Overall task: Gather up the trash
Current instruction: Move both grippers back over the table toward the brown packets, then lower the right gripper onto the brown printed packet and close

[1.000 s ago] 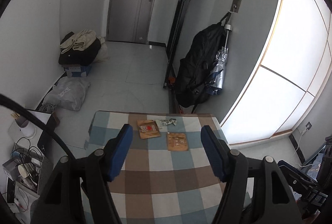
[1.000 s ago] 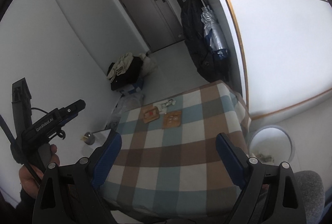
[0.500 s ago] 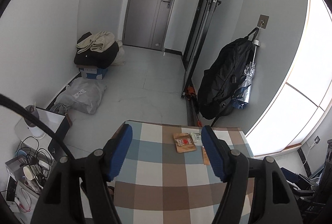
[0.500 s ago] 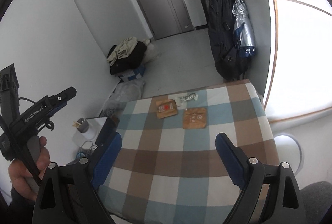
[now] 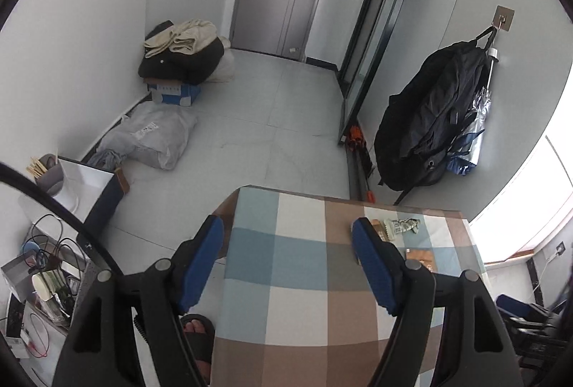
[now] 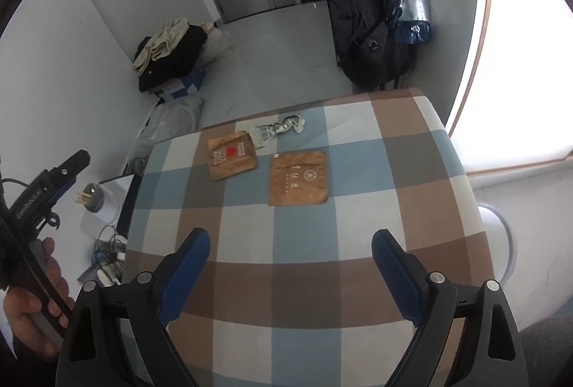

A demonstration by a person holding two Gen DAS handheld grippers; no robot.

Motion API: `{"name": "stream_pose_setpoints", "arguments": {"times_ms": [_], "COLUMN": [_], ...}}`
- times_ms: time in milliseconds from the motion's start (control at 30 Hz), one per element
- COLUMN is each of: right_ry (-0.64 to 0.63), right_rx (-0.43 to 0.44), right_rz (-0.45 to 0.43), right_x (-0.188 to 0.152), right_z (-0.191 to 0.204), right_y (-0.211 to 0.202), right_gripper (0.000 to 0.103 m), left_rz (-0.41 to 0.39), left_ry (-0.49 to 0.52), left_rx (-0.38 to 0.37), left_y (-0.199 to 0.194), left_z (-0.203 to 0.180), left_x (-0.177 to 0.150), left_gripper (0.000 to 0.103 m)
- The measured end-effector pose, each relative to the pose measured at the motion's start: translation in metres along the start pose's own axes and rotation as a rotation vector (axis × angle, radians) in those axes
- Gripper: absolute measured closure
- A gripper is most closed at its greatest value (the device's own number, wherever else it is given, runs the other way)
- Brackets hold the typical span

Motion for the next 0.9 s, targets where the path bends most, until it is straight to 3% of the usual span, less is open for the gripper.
{"name": "stream_pose_setpoints", "arguments": {"times_ms": [367,500,733,900], "right_ry": [0.02,0.021,-0.141,-0.148], "right_rx": [-0.081,-0.075,-0.19,-0.179], "right_rz": [0.162,0.17,0.189,0.183], "right_x": [0.03,0.034,0.033,0.031], "right_z": [-0.021,-0.02,-0.006,-0.006], "right_y": [0.089,0.105,0.121,0.118], "right_gripper": [0.011,0.011,0.01,0.014], "left_rz": [0.011,0.003,0.05,0.052], "left_ry": [0.04,0.057,0.005,0.016], "left_rx": [-0.042,-0.033,-0.058,-0.054], "left_y": [0.002,0.002,0.009,0.01], "left_z": [-0.009,-0.007,-0.002,-0.003], "left_x": [0.007,0.007,0.008,0.007], "left_gripper": [0.025,0.024,0.024,0.024]}}
Point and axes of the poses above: each gripper's, at about its wrist camera, not at the fingertips, and y roughly the way its jaws point, z to its left, x to its top, the point moved 6 cm from there along y, roughly the way its jaws point, and after that the axes turned 12 degrees about x, right-handed, at the moved point
